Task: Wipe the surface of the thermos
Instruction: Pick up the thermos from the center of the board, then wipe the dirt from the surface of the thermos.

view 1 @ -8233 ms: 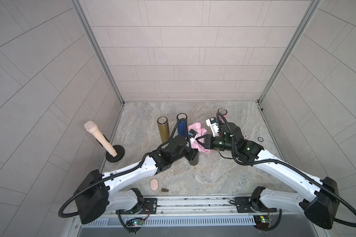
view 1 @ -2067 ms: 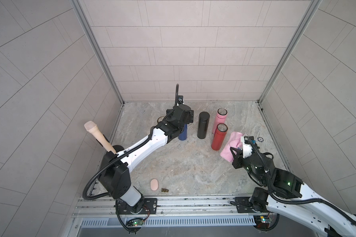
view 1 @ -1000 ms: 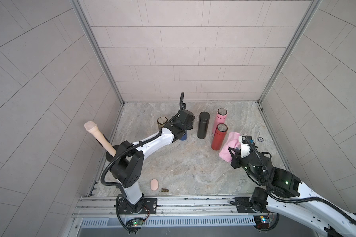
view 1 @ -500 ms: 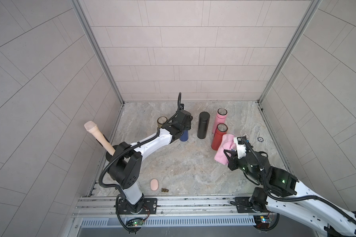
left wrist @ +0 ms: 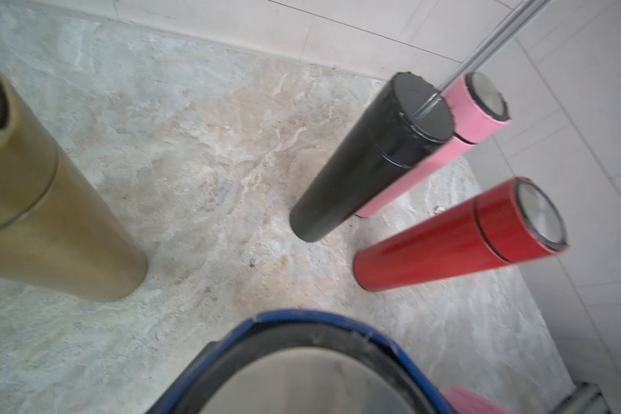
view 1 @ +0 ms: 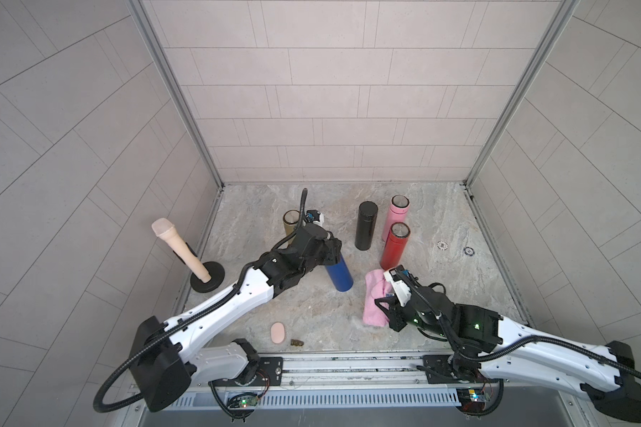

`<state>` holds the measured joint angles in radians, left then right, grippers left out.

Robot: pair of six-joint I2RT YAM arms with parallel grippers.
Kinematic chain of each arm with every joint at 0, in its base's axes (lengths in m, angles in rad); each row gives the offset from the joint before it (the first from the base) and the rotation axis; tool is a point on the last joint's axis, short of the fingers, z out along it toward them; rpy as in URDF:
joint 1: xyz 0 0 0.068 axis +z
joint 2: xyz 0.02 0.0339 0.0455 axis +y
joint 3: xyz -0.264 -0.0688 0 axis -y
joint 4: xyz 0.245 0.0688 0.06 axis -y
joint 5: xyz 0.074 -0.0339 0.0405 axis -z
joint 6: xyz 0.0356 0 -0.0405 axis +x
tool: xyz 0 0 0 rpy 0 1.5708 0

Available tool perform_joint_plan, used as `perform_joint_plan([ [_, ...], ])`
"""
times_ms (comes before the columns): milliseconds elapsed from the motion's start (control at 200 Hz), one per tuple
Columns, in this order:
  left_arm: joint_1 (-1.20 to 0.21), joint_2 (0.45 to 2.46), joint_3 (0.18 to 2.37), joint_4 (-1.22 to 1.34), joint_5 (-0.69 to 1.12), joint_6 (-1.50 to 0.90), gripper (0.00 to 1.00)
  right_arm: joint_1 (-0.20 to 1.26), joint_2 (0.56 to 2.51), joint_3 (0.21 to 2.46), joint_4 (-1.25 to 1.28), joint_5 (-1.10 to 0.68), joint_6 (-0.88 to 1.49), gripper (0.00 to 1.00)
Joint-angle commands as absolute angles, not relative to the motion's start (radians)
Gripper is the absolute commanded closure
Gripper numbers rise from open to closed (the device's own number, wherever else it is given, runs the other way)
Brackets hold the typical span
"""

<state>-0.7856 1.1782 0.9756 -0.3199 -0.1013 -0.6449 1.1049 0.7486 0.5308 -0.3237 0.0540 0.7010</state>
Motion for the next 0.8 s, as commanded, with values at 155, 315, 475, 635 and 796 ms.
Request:
perform_joint_plan([
  [155, -0.925, 1.057, 0.932, -0.341, -0.169, -0.852, 1.00, 1.111, 0.916, 0.500, -0.205, 0.112, 0.783, 1.00],
  [315, -0.965, 1.080, 0.921, -0.323, -0.213, -0.866, 1.00, 1.111, 0.971, 0.587, -0.162, 0.068, 0.718, 1.00],
  [475, -0.998, 1.175, 0.888, -0.212, -0.208, -0.894, 1.00, 1.110, 1.040, 0.727, -0.138, -0.033, 0.632, 1.00],
  [635, -1.009, 1.240, 0.910, -0.153, -0.202, -0.895, 1.00, 1.114, 1.087, 0.753, -0.059, -0.101, 0.636, 1.00],
  [796, -1.008, 1.239, 0.973, -0.190, -0.241, -0.862, 1.00, 1.112, 1.095, 0.644, -0.055, -0.087, 0.692, 1.00],
])
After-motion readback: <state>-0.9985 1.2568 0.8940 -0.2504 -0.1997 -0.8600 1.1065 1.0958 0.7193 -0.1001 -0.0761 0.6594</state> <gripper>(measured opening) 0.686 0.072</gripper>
